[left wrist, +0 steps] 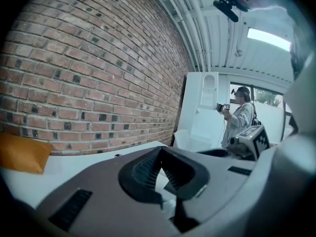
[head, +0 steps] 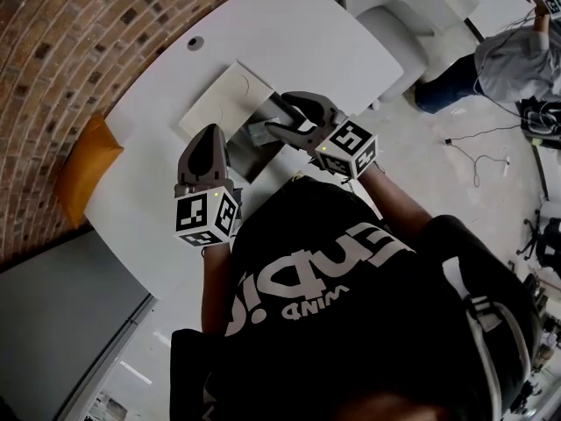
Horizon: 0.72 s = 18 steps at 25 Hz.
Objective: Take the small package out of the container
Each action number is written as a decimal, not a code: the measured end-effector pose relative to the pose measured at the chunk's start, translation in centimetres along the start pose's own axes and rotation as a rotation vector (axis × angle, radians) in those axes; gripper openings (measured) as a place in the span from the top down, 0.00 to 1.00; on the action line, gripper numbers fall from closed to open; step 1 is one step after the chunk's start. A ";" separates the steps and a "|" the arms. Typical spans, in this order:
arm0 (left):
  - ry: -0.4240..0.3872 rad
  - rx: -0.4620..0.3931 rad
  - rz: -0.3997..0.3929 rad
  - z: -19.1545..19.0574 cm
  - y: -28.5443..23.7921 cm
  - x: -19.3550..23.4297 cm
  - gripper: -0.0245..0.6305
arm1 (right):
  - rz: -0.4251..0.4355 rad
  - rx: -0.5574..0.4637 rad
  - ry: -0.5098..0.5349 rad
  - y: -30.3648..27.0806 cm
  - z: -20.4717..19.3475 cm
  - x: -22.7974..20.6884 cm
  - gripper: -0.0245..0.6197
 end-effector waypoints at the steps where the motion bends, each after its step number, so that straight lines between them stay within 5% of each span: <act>1: 0.000 -0.001 0.001 0.0 0.0 0.0 0.95 | 0.003 0.013 0.001 -0.2 -0.3 0.0 0.55; 18: 0.021 -0.011 0.013 -0.5 0.3 -0.1 0.95 | 0.140 0.266 0.068 -4.9 -5.9 0.2 0.55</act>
Point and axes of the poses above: the fingertips, and each gripper's own axes: y backward along the fingers, x to its left, z out of its top, the point moved 10 cm from there along y, backward along the fingers, and after that the axes turned 10 degrees about y, right-handed, at the moved point
